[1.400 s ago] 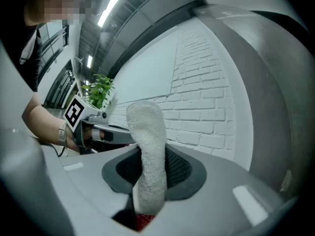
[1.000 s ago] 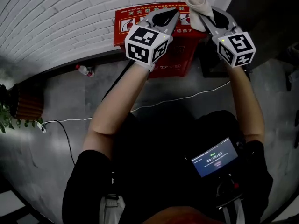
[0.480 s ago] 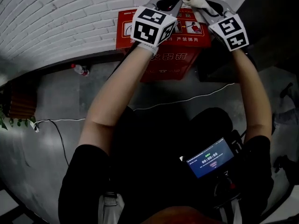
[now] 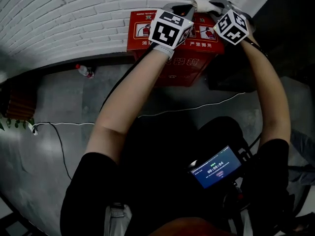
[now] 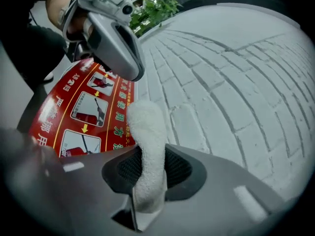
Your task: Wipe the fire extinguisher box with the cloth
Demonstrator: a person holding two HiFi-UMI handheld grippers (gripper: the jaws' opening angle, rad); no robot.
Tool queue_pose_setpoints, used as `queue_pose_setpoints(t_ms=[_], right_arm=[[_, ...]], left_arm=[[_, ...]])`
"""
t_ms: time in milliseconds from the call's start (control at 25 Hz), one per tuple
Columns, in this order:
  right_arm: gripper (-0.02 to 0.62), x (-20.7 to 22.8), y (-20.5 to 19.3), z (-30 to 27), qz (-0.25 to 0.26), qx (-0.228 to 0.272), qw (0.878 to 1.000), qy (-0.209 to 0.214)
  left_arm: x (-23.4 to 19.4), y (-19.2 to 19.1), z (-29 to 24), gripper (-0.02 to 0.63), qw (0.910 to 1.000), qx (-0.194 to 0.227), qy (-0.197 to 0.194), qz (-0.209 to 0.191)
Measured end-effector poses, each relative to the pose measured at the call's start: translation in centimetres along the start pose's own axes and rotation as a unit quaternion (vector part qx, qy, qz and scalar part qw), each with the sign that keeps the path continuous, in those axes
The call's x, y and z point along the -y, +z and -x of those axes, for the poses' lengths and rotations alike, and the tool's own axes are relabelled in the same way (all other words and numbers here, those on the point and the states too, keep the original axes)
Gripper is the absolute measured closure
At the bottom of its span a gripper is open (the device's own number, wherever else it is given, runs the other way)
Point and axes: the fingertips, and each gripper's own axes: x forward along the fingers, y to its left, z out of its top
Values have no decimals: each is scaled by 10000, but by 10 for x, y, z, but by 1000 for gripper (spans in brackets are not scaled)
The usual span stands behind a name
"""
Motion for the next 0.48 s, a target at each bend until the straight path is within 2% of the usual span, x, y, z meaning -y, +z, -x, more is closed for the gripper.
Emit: queue_pose_setpoints(t_ms=[120,240,480], right_arm=[[494,-27,-2,-16,415,-206,9979,448],[499,-55,-4,-27,549,-278,9939,914],[503,-80,-1,-18,365,-206,9919,1196]], left_arm=[[3,-13,-2,607,9997,-218,9,56],[3,-18,-2,607,9997,-251,38,49],[12,-31,4,607,9996,-270,69,75]])
